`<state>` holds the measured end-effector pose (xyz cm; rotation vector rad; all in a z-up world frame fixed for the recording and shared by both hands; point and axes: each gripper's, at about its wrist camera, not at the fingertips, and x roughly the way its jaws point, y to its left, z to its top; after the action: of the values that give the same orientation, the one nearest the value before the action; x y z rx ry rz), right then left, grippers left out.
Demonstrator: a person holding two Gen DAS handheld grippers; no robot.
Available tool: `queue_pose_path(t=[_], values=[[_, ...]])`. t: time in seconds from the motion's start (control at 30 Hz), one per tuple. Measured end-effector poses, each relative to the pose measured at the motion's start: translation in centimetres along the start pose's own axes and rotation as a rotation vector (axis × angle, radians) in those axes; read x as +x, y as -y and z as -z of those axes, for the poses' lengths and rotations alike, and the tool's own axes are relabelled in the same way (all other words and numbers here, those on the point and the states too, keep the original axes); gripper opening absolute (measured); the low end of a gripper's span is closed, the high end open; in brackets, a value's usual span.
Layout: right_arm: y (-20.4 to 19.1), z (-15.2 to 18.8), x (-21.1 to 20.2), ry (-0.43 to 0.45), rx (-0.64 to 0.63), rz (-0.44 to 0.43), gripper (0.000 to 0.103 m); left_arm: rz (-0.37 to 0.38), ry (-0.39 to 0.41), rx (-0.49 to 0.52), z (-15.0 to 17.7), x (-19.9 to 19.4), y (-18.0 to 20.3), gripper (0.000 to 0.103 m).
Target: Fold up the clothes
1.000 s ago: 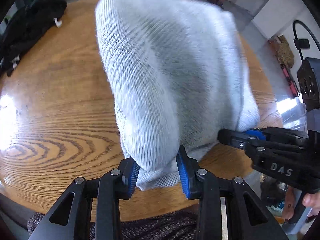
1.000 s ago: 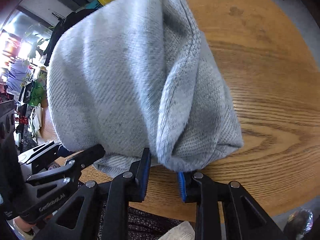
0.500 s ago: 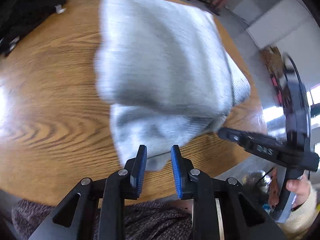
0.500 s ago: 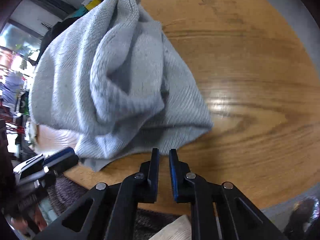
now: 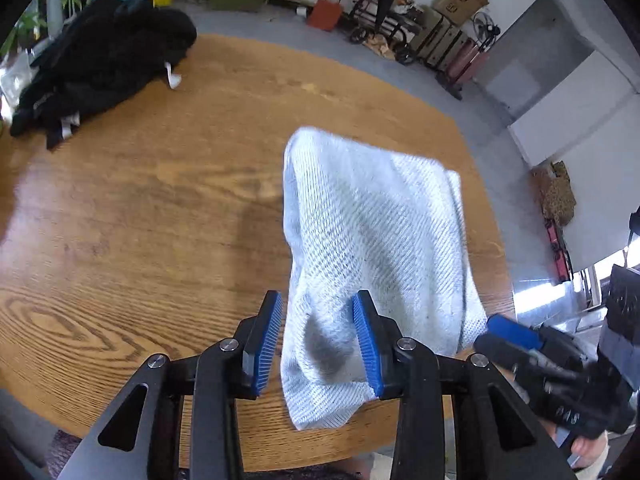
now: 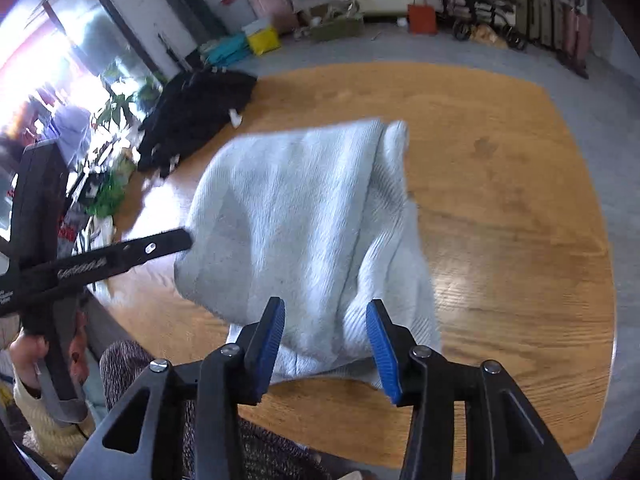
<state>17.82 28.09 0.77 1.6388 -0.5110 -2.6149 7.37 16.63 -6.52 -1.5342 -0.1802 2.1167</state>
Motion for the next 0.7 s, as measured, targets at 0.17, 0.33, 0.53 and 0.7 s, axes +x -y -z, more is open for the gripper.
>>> queue_pose_path(t=[0.17, 0.33, 0.53, 0.7], values=[[3.3, 1.7, 1.9, -0.082, 0.106, -0.076, 0.049, 0.064, -0.038, -0.098, 0.3, 0.2, -1.7, 0.061], [2.2, 1.6, 3.1, -0.044, 0.034, -0.094, 0.048, 0.077, -0.063, -0.09, 0.9, -0.9, -2.2, 0.065], [3.1, 1.1, 4.7, -0.074, 0.067, -0.105, 0.05, 0.198, -0.108, -0.121, 1.4, 2.1, -1.6, 0.065], [5.0, 1.3, 6.4, -0.065, 0.142, -0.221, 0.036, 0.226, -0.123, -0.117, 2.2, 4.4, -0.7, 0.043]])
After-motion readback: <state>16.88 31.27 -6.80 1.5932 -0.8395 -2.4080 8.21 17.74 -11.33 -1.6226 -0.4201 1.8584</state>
